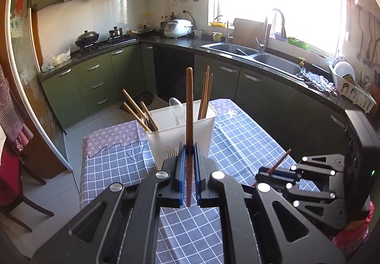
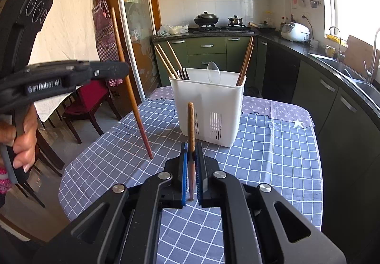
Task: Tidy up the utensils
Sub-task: 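Carry both held chopsticks toward the white holder, then lower the left gripper's chopstick into the holder and open the left gripper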
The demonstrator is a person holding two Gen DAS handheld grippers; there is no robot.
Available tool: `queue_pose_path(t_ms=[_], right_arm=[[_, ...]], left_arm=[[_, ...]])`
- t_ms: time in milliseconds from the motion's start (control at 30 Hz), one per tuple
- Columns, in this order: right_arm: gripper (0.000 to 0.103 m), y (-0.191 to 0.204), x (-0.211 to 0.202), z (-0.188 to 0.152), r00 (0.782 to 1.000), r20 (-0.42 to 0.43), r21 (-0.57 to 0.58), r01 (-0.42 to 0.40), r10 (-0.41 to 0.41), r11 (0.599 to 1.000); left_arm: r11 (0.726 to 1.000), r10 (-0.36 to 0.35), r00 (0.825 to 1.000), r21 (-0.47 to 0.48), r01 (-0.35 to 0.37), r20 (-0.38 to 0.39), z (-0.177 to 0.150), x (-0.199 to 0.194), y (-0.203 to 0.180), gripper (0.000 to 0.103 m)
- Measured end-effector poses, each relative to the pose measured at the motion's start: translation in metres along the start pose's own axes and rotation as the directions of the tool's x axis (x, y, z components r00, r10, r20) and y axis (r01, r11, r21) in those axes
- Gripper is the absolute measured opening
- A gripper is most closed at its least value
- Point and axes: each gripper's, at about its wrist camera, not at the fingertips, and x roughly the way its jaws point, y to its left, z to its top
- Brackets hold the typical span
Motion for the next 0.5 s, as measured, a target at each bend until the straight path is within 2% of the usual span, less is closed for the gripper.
queue_pose_path(t_ms=[300, 500], right_arm=[[0.007, -0.004, -0.001, -0.001, 1.0, 0.002, 0.004, -0.004, 0.004, 1.0], [0.007, -0.006, -0.002, -0.002, 1.0, 0.002, 0.003, -0.01, 0.01, 1.0]], left_arm=[[1.0, -0.015, 0.997, 0.003, 0.015, 0.077, 0.076, -0.006, -0.002, 0.007], [0.999, 0.041, 0.991, 0.004, -0.042, 0.128, 0.12, 0.004, 0.001, 0.007]])
